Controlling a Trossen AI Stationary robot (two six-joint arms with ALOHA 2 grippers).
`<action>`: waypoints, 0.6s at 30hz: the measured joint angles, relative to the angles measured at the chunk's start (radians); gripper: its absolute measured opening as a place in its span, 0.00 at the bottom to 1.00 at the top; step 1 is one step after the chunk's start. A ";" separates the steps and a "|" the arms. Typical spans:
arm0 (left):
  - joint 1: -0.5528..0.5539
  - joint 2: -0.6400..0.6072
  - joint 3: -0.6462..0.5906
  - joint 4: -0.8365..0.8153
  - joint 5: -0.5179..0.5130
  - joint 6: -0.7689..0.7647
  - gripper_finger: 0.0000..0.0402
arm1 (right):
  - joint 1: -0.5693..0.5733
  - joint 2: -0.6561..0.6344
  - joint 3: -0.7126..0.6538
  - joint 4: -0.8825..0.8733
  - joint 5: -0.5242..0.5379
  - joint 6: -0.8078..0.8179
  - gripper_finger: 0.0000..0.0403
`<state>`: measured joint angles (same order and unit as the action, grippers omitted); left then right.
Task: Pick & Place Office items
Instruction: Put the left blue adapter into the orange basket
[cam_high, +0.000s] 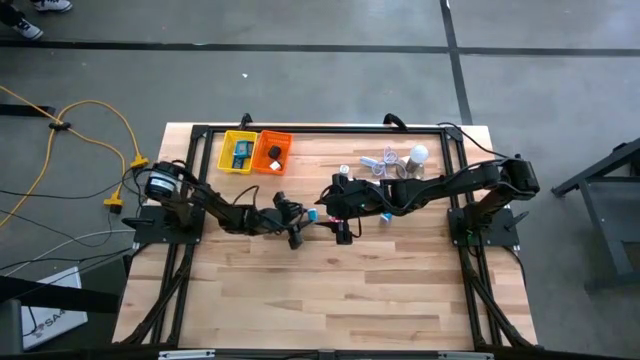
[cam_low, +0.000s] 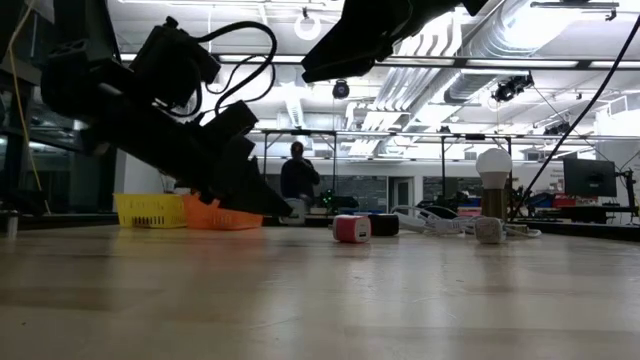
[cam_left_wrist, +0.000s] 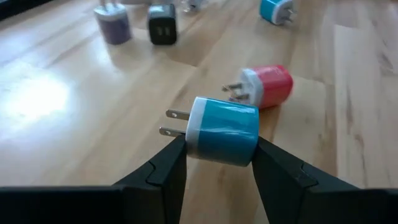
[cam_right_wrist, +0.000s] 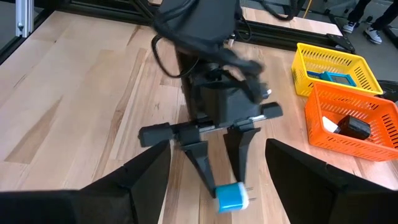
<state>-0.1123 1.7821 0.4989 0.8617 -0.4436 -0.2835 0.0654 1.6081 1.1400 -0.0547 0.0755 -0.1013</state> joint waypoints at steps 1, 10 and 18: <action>0.006 -0.019 0.000 -0.022 -0.002 0.000 0.38 | 0.000 0.000 0.000 0.000 0.000 0.000 0.62; 0.092 -0.255 -0.054 -0.265 -0.003 -0.018 0.38 | 0.000 0.000 0.000 0.005 0.000 0.000 0.62; 0.169 -0.472 -0.194 -0.283 0.002 0.011 0.38 | 0.000 0.000 0.000 0.009 0.000 0.000 0.62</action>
<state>0.0563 1.3101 0.3050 0.5791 -0.4416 -0.2729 0.0657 1.6081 1.1400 -0.0454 0.0757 -0.1009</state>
